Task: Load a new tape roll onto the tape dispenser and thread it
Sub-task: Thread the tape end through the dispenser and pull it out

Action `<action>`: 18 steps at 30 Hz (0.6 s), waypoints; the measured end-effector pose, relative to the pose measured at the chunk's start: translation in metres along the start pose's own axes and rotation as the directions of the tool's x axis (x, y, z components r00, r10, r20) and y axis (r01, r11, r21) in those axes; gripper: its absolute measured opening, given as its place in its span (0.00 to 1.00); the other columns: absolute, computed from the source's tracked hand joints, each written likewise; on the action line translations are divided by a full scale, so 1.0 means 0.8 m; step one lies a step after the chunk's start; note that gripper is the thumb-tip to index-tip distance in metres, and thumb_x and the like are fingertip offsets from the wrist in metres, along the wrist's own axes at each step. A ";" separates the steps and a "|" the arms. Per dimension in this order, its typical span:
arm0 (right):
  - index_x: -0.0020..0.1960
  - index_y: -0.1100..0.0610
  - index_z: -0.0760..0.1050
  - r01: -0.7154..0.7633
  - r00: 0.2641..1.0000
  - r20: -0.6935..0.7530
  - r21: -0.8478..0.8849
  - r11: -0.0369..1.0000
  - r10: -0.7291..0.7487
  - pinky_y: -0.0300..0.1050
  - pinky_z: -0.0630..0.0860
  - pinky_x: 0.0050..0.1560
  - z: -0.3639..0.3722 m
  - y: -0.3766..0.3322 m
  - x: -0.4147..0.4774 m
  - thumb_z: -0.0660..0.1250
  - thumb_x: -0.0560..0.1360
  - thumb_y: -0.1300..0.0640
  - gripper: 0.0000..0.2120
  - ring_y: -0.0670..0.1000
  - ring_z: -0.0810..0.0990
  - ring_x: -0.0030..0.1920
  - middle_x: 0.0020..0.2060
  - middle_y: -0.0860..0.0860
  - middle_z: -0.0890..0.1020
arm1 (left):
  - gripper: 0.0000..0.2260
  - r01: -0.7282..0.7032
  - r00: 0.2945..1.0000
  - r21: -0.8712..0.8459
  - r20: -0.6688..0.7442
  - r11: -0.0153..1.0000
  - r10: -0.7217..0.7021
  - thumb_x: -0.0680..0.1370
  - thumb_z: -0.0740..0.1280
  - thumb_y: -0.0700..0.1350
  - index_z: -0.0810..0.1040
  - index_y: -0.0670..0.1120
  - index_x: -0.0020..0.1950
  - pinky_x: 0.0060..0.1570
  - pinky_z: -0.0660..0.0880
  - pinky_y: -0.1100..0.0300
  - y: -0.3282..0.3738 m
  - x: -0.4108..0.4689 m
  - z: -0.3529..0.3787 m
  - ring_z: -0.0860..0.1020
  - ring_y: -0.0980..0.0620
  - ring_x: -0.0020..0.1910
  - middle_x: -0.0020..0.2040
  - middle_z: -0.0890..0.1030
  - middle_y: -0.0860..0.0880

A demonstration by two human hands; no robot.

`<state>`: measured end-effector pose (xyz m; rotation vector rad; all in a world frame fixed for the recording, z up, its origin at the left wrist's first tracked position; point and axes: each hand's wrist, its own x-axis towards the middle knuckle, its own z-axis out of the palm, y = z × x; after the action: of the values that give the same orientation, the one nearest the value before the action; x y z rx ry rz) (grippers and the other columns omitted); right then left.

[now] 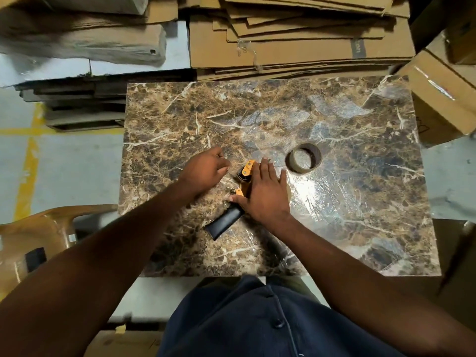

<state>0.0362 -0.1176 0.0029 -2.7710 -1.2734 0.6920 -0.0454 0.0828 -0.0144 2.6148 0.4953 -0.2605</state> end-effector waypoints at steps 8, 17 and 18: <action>0.80 0.69 0.50 -0.116 0.993 -0.013 -0.006 0.993 0.116 0.66 0.49 0.80 0.005 -0.037 0.013 0.65 0.72 0.26 0.58 0.67 0.53 0.81 0.80 0.69 0.54 | 0.11 -0.201 0.976 0.090 0.106 0.975 0.192 0.83 0.69 0.51 0.87 0.50 0.61 0.46 0.75 0.55 0.001 0.032 -0.023 0.80 0.47 0.55 0.64 0.79 0.49; 0.82 0.65 0.51 -0.020 0.999 -0.026 -0.071 0.997 0.018 0.69 0.47 0.79 0.013 -0.012 0.000 0.71 0.70 0.32 0.57 0.62 0.51 0.82 0.82 0.63 0.54 | 0.12 -0.359 0.926 0.078 0.152 0.930 0.345 0.81 0.70 0.52 0.88 0.50 0.60 0.48 0.72 0.54 -0.011 0.037 -0.023 0.73 0.49 0.58 0.58 0.76 0.48; 0.81 0.65 0.51 -0.028 0.999 -0.024 -0.074 0.997 0.026 0.70 0.47 0.79 0.013 -0.013 0.000 0.71 0.69 0.32 0.57 0.62 0.51 0.82 0.82 0.63 0.54 | 0.12 -0.360 0.925 0.066 0.154 0.931 0.347 0.81 0.70 0.52 0.88 0.50 0.60 0.49 0.73 0.54 -0.011 0.037 -0.024 0.73 0.49 0.58 0.59 0.76 0.48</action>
<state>0.0245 -0.1122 -0.0049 -2.8519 -1.2859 0.6249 -0.0196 0.1082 -0.0089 2.6907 -0.0435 -0.3495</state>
